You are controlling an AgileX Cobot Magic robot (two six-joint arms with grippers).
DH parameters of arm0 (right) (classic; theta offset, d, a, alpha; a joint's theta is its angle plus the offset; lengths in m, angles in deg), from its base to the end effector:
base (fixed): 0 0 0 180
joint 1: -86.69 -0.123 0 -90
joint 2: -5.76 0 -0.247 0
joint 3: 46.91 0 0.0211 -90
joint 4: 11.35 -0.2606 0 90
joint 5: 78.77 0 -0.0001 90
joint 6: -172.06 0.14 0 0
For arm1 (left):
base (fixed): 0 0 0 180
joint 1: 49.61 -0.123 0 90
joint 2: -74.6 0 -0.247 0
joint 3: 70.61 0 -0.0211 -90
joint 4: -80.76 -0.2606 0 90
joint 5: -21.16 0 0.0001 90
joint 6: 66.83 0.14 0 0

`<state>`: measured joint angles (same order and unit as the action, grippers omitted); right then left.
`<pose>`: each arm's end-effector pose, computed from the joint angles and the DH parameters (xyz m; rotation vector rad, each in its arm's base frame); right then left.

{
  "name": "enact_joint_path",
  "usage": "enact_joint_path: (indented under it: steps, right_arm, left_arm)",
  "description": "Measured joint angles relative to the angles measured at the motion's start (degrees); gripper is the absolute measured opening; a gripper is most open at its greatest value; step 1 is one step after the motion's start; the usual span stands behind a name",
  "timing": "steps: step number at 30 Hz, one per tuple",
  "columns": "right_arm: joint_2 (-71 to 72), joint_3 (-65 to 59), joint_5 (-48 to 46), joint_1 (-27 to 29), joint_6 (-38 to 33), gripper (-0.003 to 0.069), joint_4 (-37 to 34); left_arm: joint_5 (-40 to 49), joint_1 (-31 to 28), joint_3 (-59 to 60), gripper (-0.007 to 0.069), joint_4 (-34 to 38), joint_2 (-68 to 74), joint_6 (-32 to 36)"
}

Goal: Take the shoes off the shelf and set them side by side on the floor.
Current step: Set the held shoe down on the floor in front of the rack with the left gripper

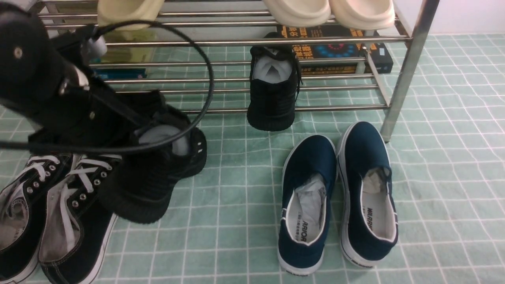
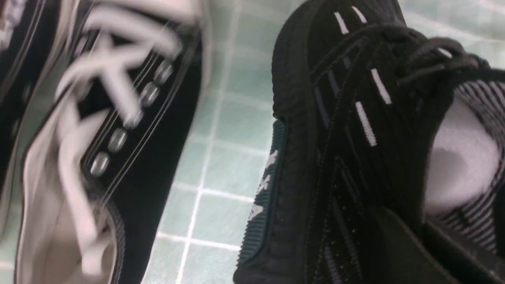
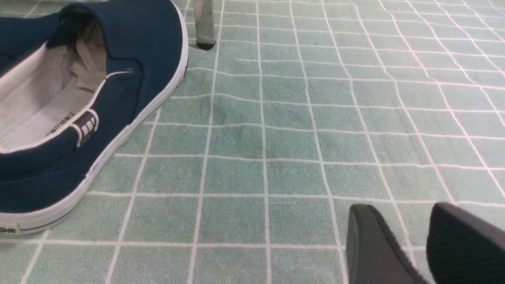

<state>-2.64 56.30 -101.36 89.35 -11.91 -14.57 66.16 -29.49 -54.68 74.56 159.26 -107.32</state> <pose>0.1468 -0.0038 0.1592 0.0125 1.8805 -0.0235 0.3006 -0.0987 0.2268 -0.3859 2.5303 -0.2890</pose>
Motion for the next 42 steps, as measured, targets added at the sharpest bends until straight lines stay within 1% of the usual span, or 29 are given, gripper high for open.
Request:
enact_joint_path:
  steps: [2, 7, 8, 10, 12, 14, 17, 19, 23, 25, 27, 30, 31, 32, 34, 35, 36, 37, 38, 40, 42]
  right_arm:
    - [0.00, 0.00, 0.00, 0.00, 0.00, 0.0239, 0.00]
    - [0.00, 0.00, 0.00, 0.00, 0.00, 0.0239, 0.00]
    - [0.00, 0.00, 0.00, 0.00, 0.00, 0.0239, 0.00]
    - [0.00, 0.00, 0.00, 0.00, 0.00, 0.0239, 0.00]
    - [0.00, 0.00, 0.00, 0.00, 0.00, 0.0239, 0.00]
    - [0.00, 0.00, 0.00, 0.00, 0.00, 0.0239, 0.00]
    - [0.00, 0.00, 0.00, 0.00, 0.00, 0.0239, 0.00]
    - [0.00, 0.00, 0.00, 0.00, 0.00, 0.0239, 0.00]
    - [0.00, 0.00, 0.00, 0.00, 0.00, 0.0239, 0.00]
    - [0.00, 0.00, 0.00, 0.00, 0.00, 0.0239, 0.00]
    - [0.00, 0.00, 0.00, 0.00, 0.00, 0.0239, 0.00]
    - [0.00, 0.00, 0.00, 0.00, 0.00, 0.0239, 0.00]
    - [0.00, 0.00, 0.00, 0.00, 0.00, 0.0239, 0.00]
    - [0.00, 0.00, 0.00, 0.00, 0.00, 0.0239, 0.00]
    - [0.00, 0.00, 0.00, 0.00, 0.00, 0.0239, 0.00]
    - [0.00, 0.00, 0.00, 0.00, 0.00, 0.0239, 0.00]
    - [0.00, 0.00, 0.00, 0.00, 0.00, 0.0239, 0.00]
    - [0.00, 0.00, 0.00, 0.00, 0.00, 0.0239, 0.00]
    - [0.00, 0.00, 0.00, 0.00, 0.00, 0.0239, 0.00]
    - [0.00, 0.00, 0.00, 0.00, 0.00, 0.0239, 0.00]
    - [0.00, 0.00, 0.00, 0.00, 0.00, 0.0239, 0.00]
  left_arm:
    - [-4.13, 0.00, 4.43, 0.0022, -2.61, -0.95, -5.08]
    - [-16.06, 0.00, 14.82, 0.0022, -11.81, -2.32, -21.36]
    - [-17.80, 0.00, 16.43, 0.0022, -13.05, -2.33, -23.62]
    - [-19.42, 0.00, 18.51, 0.0023, -14.21, -2.33, -26.04]
    - [-19.57, 0.00, 20.05, 0.0026, -14.53, -2.33, -27.22]
    - [-18.37, 0.06, 20.29, 0.0035, -14.60, -2.38, -27.13]
    - [-16.81, 0.10, 20.29, 0.0070, -14.34, -2.89, -25.78]
    - [-15.82, 0.10, 20.23, 0.0122, -13.58, -3.48, -25.20]
    - [-12.85, 0.10, 18.37, 0.0267, -10.28, -4.64, -22.14]
    - [-10.49, 0.10, 15.54, 0.0344, -8.01, -5.13, -18.47]
    - [-8.39, 0.10, 12.46, 0.0388, -5.61, -5.44, -13.86]
    - [-5.23, 0.10, 6.70, 0.0413, -2.40, -5.61, -6.71]
    - [-5.08, 0.10, 6.33, 0.0413, -2.40, -5.61, -6.26]
    - [-4.16, 0.10, 3.60, 0.0404, -0.94, -5.61, -2.67]
    - [-3.72, 0.10, 1.69, 0.0382, -0.04, -5.37, -0.06]
    - [-3.36, 0.10, -1.06, 0.0316, 0.99, -4.69, 3.25]
    - [-3.22, 0.10, -2.17, 0.0277, 1.41, -4.26, 5.18]
    - [-2.81, 0.10, -3.77, 0.0210, 2.03, -3.45, 6.98]
    - [-2.73, 0.10, -4.01, 0.0199, 2.20, -3.30, 7.62]
    - [-1.53, 0.10, -6.69, 0.0064, 3.41, -1.16, 10.98]
    - [-1.27, 0.10, -8.01, 0.0020, 4.75, 0.48, 12.86]
